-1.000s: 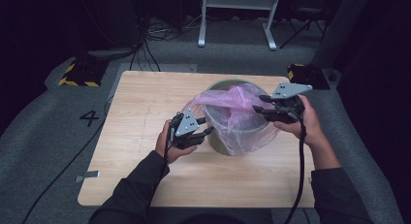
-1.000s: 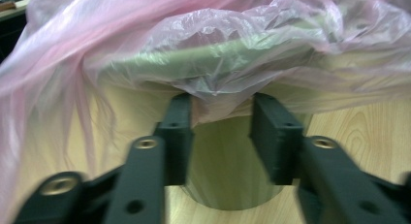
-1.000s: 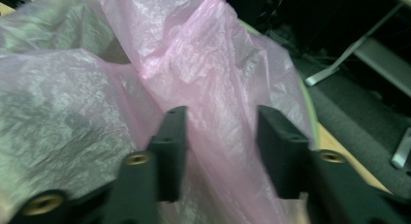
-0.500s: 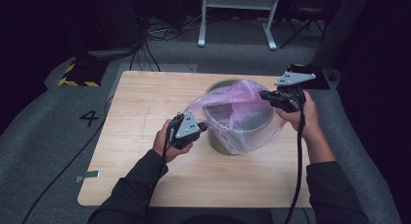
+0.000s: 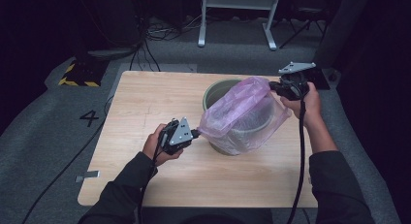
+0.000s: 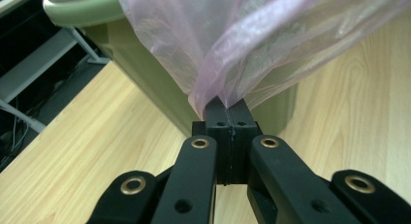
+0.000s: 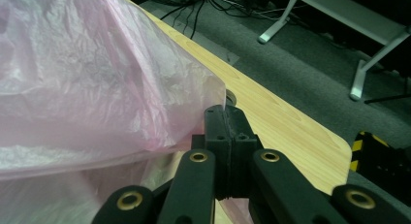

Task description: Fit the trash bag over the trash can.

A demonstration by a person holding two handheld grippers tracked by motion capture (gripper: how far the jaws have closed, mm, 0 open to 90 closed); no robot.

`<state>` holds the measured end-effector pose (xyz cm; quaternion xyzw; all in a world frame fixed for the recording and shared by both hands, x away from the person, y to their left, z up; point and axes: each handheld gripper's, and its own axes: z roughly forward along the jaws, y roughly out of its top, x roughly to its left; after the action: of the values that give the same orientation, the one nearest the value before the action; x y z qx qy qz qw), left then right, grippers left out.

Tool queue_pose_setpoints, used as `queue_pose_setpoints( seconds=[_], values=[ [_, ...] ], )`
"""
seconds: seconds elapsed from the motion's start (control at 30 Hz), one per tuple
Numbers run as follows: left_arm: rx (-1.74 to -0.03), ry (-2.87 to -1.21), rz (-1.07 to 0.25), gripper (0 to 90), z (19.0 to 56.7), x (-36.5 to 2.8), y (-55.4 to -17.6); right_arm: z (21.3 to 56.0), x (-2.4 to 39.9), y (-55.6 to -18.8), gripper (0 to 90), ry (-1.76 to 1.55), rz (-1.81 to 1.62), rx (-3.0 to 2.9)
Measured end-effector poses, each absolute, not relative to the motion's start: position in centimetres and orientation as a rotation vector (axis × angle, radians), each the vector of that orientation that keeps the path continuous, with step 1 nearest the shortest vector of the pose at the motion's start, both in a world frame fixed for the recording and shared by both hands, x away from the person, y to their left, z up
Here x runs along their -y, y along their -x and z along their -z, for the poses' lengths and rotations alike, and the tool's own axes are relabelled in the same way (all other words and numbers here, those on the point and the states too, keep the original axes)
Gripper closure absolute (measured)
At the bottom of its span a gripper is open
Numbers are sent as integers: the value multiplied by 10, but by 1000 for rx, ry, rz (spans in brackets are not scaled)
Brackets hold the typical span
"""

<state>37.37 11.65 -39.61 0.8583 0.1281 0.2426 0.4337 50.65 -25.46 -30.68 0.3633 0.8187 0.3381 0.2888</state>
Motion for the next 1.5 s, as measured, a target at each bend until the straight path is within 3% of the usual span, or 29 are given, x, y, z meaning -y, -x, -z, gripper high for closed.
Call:
queue_pose_setpoints(
  seconds=[0.23,0.27,0.3,0.37,0.43,0.47,0.57,0.73,0.9,1.03,1.33,1.4,1.5],
  values=[
    [-293,-2103,-528,900,393,-126,-363,311,249,-518,900,-985,-911,-2180],
    [-298,-2087,-503,832,391,-127,-361,311,249,-518,900,-993,-915,-2181],
    [-304,-2072,-482,668,390,-128,-359,312,248,-519,900,-999,-914,-2180],
    [-329,-2018,-476,429,387,-129,-353,312,246,-518,900,-993,-914,-2178],
    [-321,-1966,-452,268,384,-131,-345,312,244,-517,900,-990,-913,-2177],
    [-314,-1950,-466,237,382,-132,-340,312,243,-517,900,-990,-913,-2176],
    [-278,-1907,-480,175,373,-132,-327,311,241,-517,893,-988,-906,-2176],
    [-245,-1857,-482,170,345,-122,-327,308,236,-514,861,-955,-884,-2182],
    [-245,-1910,-484,162,317,-89,-346,308,233,-513,845,-953,-885,-2183],
    [-320,-2003,-559,197,314,-65,-374,309,235,-513,838,-959,-911,-2186],
    [-442,-2008,-621,774,319,-72,-424,314,242,-515,871,-919,-954,-2189],
    [-478,-1993,-637,861,321,-78,-431,316,246,-516,871,-933,-974,-2174],
    [-537,-1976,-613,888,325,-86,-444,318,252,-519,871,-966,-1014,-2152]
  ],
)
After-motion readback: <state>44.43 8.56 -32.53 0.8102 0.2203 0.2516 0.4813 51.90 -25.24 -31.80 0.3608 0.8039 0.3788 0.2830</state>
